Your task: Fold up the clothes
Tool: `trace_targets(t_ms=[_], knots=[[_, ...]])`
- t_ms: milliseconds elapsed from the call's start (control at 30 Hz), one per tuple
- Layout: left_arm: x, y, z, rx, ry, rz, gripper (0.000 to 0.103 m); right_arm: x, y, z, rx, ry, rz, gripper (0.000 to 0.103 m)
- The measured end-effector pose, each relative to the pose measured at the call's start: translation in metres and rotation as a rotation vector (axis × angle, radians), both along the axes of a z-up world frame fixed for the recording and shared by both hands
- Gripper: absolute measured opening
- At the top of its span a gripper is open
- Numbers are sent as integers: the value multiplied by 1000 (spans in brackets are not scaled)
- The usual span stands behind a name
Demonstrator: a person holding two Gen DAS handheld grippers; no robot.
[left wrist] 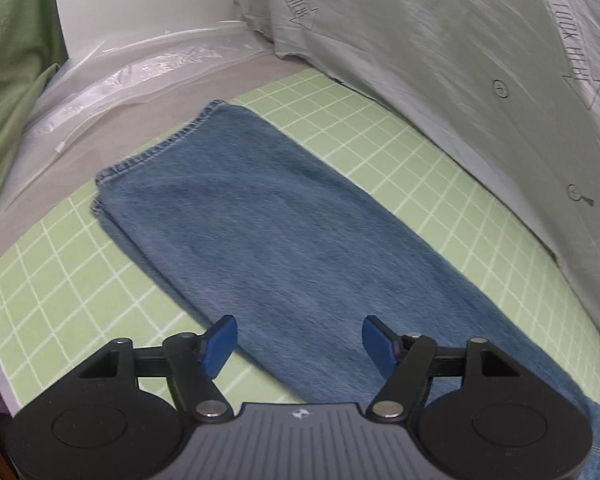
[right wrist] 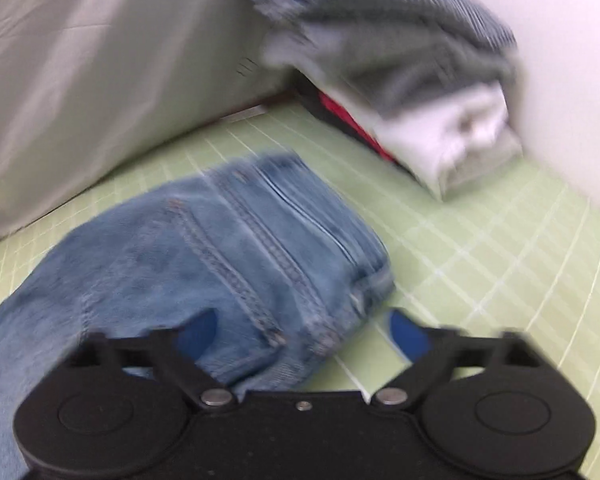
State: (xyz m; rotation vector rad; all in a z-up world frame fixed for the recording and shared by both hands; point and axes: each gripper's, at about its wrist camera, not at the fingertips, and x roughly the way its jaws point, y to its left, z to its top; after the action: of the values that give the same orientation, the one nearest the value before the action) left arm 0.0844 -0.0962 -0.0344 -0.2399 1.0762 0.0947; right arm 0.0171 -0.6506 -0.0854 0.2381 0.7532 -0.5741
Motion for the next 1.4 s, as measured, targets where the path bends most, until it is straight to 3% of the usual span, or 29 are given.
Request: trace_targets(t_ms=[100,200,300,367,467,600,867,1133,1400], knots=[[3,6,-3,13,3,-12,74,16,17,3,30,4,99,100],[6,9,-13,-42,17,-17,75,26,45,-9,95,14,180,101],[11,15,-23,-64,44,-26,78,40,72,-37,154,193,223,101],[14,21,-28,-58,67,-38,79,40,84,-44,156,241,227,103],[17,37,-35,-62,77,-35,80,37,95,-37,169,254,244,103],[27,70,-50,-74,98,13,80,34,111,-21,88,276,274,103],[56,147,-78,-91,122,185,83,46,144,6,60,286,272,103],[81,177,-95,-18,90,225,87,55,192,13,-55,357,339,103],[100,168,-106,82,63,174,88,49,196,10,-31,390,246,103]])
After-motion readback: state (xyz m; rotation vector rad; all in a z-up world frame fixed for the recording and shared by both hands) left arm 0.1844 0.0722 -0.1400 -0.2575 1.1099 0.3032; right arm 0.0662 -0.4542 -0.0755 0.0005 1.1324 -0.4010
